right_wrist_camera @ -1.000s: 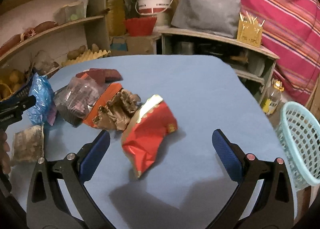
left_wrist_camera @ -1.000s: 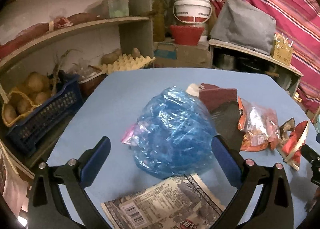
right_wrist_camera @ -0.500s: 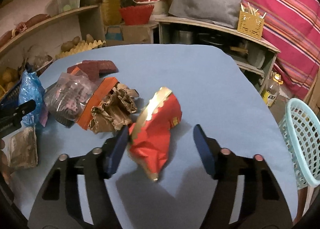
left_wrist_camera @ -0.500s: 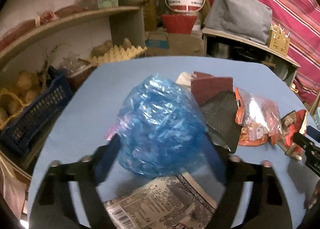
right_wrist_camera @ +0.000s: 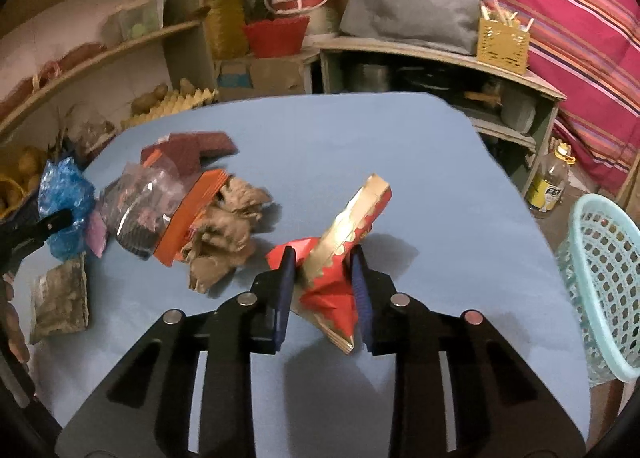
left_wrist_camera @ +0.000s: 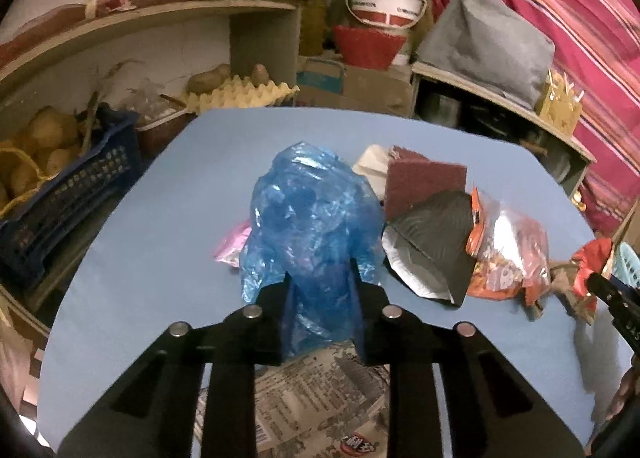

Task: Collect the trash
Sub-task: 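Carry both held items to the blue basket and open both tools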

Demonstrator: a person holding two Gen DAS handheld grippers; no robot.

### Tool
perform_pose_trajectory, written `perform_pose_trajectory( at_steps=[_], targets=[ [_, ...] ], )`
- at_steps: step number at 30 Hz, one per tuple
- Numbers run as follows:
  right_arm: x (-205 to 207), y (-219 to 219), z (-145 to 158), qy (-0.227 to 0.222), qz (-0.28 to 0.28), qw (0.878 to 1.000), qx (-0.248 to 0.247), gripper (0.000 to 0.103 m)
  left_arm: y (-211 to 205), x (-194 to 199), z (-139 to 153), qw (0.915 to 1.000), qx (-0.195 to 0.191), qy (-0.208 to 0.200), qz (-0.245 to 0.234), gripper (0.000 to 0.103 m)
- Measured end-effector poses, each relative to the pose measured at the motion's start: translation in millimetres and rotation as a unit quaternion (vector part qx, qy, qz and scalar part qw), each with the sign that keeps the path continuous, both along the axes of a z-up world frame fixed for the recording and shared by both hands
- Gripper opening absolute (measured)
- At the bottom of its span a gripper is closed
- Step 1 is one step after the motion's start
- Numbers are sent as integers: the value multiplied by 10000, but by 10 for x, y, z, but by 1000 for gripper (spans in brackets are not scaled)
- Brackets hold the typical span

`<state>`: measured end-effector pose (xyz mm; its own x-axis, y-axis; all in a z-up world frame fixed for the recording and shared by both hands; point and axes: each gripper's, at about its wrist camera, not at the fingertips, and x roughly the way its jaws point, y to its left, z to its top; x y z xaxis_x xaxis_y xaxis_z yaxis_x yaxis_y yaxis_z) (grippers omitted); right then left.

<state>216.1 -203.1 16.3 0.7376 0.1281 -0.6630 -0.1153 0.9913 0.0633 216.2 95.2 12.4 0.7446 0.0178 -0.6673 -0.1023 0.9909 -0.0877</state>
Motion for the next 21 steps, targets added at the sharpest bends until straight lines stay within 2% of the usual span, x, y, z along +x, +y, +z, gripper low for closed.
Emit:
perform_pose_trajectory(
  at_steps=[3,8,12,18,21],
  targets=[
    [-68,-156,85,-97,-53,9999,128,28,-63,-27,71,10000,32,-3,39,22],
    [-182,-425,255,-273,-137,9993,199,28,-285,-92,197,9991,399,-154,8,21],
    [-284,-704,444,-492,-262,9984,130,28,-465,-159,382,9986,432,-318,-23,21],
    [-358,-1380,703,-646,-653,9955,212,28,-894,-247,784,9953,590,-709,-288,20],
    [-427,-1692,783,-742,-872,9933,139,28,-1141,-240,930,9939,551,-849,-431,20]
  ],
)
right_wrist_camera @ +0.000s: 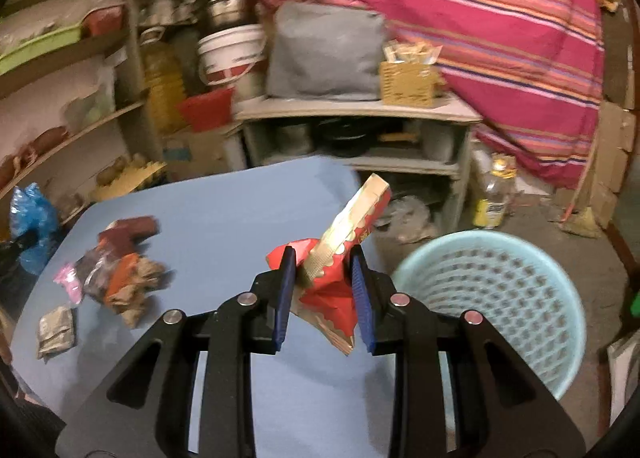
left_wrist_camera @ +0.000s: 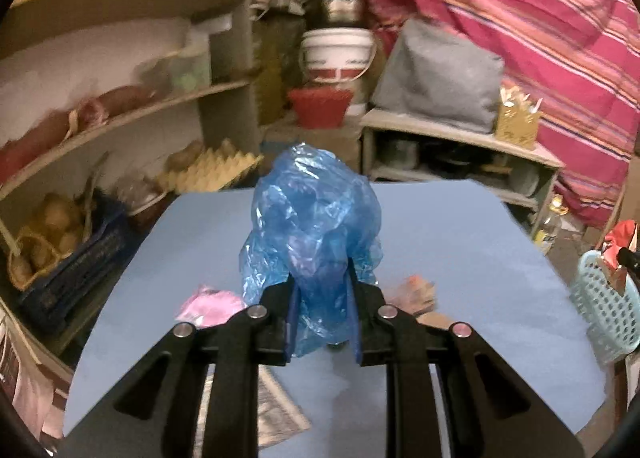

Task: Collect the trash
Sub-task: 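Carry both held items to the blue basket and open both tools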

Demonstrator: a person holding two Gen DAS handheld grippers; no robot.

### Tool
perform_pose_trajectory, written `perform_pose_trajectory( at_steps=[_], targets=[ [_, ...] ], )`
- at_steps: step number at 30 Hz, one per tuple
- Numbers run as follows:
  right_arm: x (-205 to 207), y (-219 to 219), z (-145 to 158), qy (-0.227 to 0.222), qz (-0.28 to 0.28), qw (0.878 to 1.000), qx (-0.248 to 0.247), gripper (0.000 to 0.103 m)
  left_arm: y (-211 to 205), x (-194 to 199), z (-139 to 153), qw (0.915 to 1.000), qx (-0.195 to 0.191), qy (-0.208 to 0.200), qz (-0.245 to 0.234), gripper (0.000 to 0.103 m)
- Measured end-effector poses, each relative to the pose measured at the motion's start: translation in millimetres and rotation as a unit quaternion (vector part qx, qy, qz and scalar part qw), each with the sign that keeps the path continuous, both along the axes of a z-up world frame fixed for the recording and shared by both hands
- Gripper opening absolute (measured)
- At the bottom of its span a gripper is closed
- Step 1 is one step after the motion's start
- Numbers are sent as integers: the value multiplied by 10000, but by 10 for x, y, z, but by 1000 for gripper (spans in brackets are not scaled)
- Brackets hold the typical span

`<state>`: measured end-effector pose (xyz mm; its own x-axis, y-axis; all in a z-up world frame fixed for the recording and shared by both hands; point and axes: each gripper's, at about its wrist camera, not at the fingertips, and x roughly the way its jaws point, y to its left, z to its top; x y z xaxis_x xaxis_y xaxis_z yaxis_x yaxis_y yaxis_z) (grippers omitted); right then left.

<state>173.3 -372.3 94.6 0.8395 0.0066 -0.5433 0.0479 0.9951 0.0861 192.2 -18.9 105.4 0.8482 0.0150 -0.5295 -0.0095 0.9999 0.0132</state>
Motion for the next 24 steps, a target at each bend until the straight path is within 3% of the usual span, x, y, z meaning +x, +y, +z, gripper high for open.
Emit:
perform_pose_trajectory(
  at_steps=[11,18,24],
  targets=[
    [-147,-1056,-81,44,-623,9979,163,28,-1349,150,89,9946,-157,-44,-1021,21],
    [-286,-1374,-111,-113,-787,9968,66,28,-2326,283,-57,9862,-276,74,-1633,21],
    [-264,-1618,-284,104,-747,9970,161,28,-3043,292,-217,9769,-258,181,-2112,21]
  ],
)
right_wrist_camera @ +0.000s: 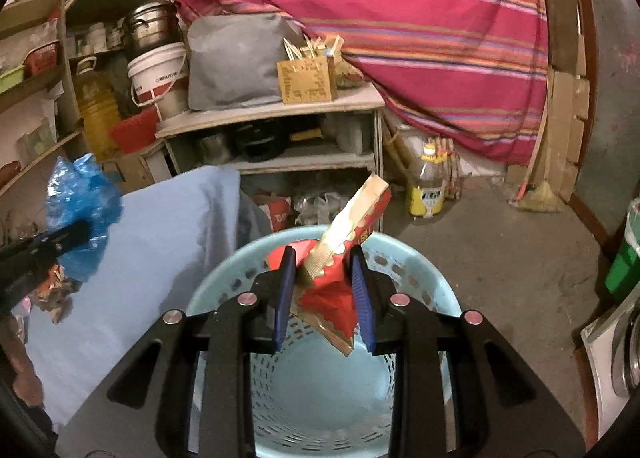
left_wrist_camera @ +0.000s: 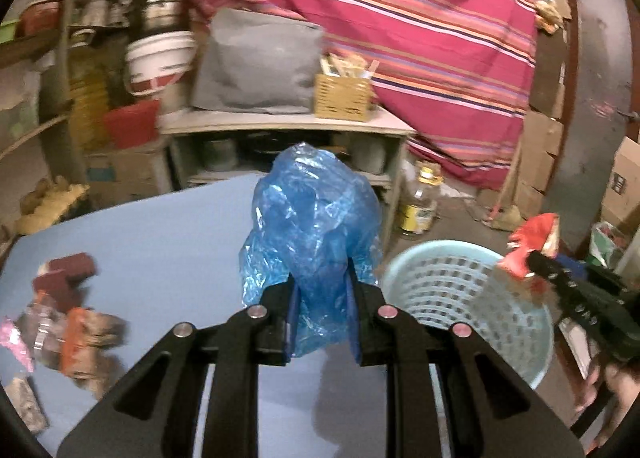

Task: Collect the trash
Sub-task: 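Carry both held items to the blue basket and open both tools, then grasp the silver printed packet with the left tool while the right tool grasps brown paper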

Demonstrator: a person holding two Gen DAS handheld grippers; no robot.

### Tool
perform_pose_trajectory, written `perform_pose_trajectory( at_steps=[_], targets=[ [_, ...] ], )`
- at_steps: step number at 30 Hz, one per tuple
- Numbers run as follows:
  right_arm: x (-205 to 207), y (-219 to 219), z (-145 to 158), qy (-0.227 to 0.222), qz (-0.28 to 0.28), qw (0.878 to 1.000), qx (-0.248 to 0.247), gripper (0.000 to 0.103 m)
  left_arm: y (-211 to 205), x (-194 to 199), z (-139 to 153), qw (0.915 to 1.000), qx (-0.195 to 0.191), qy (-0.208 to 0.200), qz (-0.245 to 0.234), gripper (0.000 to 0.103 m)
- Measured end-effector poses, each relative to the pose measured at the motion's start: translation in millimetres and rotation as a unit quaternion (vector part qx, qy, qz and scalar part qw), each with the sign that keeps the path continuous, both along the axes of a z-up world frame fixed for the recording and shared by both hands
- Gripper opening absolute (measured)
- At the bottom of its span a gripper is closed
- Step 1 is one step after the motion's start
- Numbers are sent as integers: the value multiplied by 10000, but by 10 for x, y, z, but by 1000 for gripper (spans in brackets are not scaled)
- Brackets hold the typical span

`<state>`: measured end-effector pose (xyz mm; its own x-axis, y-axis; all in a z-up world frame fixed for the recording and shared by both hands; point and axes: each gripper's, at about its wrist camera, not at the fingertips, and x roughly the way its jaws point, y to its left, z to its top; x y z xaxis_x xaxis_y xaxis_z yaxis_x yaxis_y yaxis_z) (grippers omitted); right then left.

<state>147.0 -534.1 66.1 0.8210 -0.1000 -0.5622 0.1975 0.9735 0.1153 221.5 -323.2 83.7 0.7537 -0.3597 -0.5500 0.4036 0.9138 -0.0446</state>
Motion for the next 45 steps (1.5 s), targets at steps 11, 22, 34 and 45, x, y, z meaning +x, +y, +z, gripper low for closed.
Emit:
perform_pose_trajectory(
  at_steps=[11,22,34,45],
  targets=[
    [43,-331,-154,351,-105,9992,-140,28,-772,20,-307,9987,117,305,-393,20],
    [199,-388,-366,761,-188,9969,-34,28,-1120,124,-617,9960,586,392,-546,21],
    [231,-330,-356,817,-231,9962,-208,30,-905,179,-509,9973,551,346,-325,65],
    [262,-220,-366,861,-372,9949,-361,74,-503,253,-430,9983,461,353,-46,75]
  ],
)
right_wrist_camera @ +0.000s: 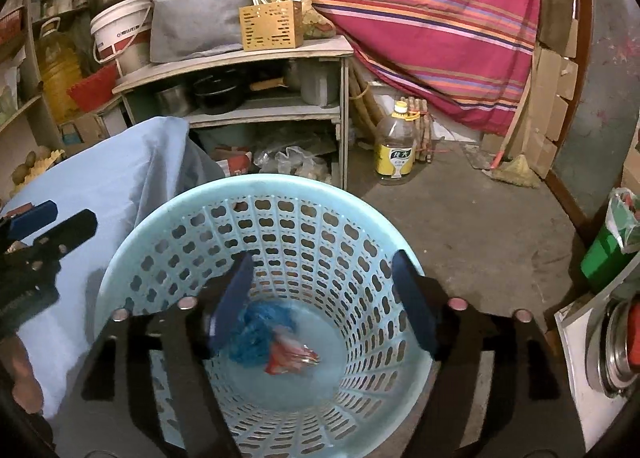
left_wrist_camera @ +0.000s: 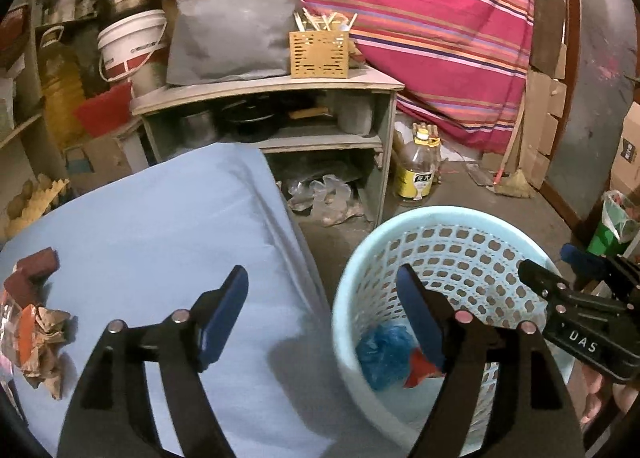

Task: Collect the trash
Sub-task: 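Grasp the silver printed packet with the left tool while the right tool grasps brown paper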

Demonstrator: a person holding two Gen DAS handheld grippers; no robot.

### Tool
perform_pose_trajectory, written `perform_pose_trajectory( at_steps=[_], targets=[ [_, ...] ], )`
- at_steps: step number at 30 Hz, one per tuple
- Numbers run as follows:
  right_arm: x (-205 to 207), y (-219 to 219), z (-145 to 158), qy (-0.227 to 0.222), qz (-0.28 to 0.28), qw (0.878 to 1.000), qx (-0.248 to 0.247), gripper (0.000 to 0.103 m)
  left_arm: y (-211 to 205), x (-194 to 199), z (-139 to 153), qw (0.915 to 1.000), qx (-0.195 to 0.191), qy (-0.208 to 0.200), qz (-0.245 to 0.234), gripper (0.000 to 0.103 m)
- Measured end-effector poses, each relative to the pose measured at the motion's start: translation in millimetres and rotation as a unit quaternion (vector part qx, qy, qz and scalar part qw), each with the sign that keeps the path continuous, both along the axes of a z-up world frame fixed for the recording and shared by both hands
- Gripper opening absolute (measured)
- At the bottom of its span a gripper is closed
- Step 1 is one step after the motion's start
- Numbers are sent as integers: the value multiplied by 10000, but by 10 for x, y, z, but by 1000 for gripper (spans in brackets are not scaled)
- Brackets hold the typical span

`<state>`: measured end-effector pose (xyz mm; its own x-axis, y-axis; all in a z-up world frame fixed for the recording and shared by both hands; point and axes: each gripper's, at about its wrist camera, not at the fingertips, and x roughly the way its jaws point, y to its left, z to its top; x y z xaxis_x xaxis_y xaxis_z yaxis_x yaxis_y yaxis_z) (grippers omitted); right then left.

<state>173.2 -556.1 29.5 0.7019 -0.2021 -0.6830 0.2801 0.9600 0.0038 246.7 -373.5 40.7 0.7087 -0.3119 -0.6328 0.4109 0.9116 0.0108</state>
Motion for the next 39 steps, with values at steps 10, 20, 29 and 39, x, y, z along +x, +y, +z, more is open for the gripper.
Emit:
perform_pose_trajectory(
  at_steps=[10,20,29,39],
  targets=[
    [-177,287,259,-497,-251,9984,86,98,594,-151,105,9995,-216,-133,204,89],
    [35,1072,374,-706,61,9967,407,99,1964,-316,229,9933,87,-500,1039,97],
    [303,1900,324,-570,467,9965,394,99,3419,-201,150,9765,279,-422,2094,97],
    [526,3075,185,-411,1623,9859,15,99,4549,-56,-112,9613,188,-92,2746,97]
  ],
)
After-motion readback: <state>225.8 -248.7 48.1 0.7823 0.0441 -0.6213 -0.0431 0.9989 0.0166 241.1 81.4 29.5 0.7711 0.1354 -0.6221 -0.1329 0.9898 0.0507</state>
